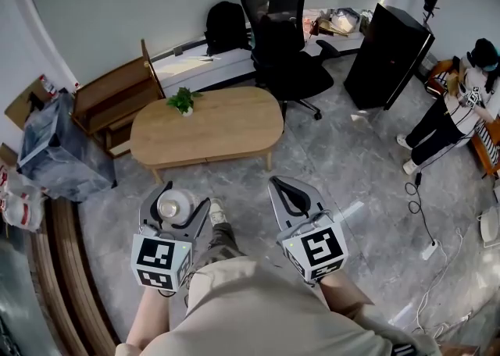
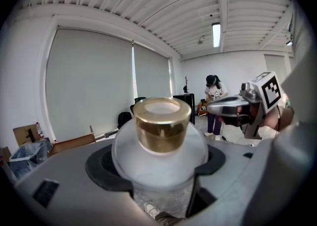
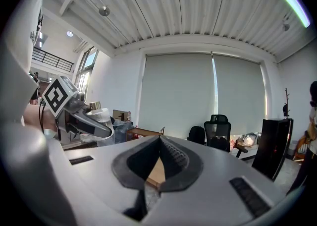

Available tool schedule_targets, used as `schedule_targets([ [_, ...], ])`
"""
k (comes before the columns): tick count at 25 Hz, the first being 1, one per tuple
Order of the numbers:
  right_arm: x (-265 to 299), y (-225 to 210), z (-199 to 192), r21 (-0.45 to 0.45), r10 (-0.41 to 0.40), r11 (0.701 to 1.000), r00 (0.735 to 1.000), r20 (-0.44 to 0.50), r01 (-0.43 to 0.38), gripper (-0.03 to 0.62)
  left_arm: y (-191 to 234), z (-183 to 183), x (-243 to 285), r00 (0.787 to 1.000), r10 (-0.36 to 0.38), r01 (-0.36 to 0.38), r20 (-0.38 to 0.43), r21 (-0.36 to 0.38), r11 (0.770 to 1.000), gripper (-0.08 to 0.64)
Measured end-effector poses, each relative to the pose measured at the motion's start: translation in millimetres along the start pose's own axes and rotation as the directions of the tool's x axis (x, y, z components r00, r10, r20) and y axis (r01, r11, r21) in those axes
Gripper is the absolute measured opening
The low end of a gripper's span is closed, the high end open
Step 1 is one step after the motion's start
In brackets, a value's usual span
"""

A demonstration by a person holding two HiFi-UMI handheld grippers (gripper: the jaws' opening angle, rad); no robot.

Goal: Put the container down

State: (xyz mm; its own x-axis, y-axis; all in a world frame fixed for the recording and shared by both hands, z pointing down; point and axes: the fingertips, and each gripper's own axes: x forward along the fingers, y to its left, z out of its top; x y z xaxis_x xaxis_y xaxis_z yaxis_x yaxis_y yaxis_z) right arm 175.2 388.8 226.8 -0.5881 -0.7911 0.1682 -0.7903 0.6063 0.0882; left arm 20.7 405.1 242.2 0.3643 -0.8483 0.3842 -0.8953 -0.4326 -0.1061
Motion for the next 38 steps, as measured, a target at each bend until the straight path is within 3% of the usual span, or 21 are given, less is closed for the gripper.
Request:
schedule_targets([
  [19,161.1,-44.4,-3.3,-0.003,0.024,1.000,0.997,-0.077,-0.025,-0.003,112.7,5.9,115.9,0.999,-0.019,0.017,-0.049,-0.034,0.999,0.334],
  [29,292.7,-86.9,14.8,0.016,0.001,1.000,0.989,-0.146,0.001,-0.004,202.0,24.5,213.0,0.989,-0.094,0.088,-0.113,-0.051,0.995,0.334],
  [38,408.9,-121.2,36.2,0.019,-0.043,0.999,0.983,-0.179,0.047,-0.004,286.0,53.4,294.1,0.980,-0.158,0.158,-0.123,-0.016,0.987,0.334],
])
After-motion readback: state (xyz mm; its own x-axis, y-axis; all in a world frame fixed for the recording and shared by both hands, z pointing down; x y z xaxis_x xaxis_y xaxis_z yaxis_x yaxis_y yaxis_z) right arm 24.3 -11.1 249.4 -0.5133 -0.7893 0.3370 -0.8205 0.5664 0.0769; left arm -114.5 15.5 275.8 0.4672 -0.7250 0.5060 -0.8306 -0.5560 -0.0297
